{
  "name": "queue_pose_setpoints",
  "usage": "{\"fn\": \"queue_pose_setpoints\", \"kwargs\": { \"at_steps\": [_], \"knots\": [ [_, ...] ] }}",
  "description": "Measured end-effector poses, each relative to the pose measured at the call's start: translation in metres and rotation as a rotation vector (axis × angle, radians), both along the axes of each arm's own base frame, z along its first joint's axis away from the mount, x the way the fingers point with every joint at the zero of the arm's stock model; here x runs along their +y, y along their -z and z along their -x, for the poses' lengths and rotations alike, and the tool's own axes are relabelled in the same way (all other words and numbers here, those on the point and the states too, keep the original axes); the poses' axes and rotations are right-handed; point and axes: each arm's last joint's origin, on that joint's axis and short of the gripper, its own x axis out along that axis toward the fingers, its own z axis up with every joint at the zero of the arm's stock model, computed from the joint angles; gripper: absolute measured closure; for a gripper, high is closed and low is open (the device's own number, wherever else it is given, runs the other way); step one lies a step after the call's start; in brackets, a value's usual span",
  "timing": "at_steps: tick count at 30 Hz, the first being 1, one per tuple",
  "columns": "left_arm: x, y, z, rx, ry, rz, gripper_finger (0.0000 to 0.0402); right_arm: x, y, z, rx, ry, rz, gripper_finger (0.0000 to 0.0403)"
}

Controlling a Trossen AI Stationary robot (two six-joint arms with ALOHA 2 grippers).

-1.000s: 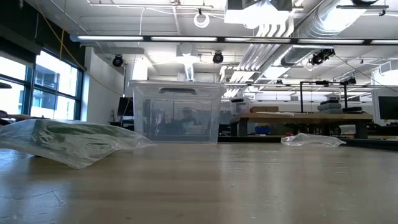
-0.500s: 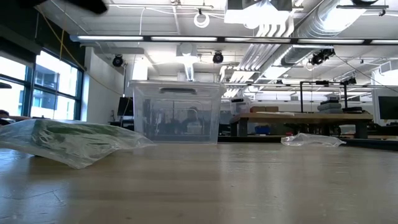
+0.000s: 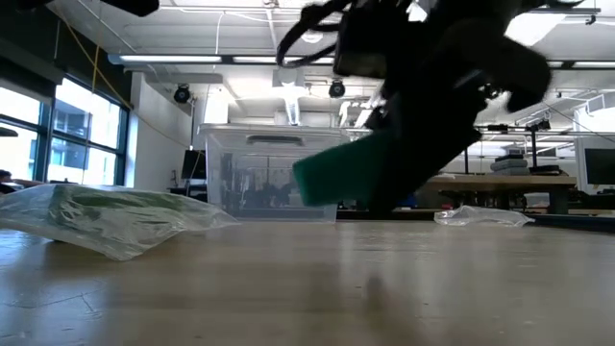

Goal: Roll bandage
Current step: Roll the dark green bandage

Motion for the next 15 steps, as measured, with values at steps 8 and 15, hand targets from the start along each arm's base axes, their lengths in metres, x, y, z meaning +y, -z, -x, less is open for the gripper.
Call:
{"fn": "queue_pose_setpoints", "kwargs": {
  "at_steps": [8,15],
  "knots": [
    [0.012,0.001,-0.012,-0.023,-0.041,-0.025,0.0255,-0.032,0.001,-0.003,0.173,-0.066,-0.158,0.0171],
    [0.045,0.005,-0.039,0.046,-0.071,-0.075,0.0255,-0.039,-0.028,0.022,0.277,-0.145,0.038,0.0159]
  ]
}}
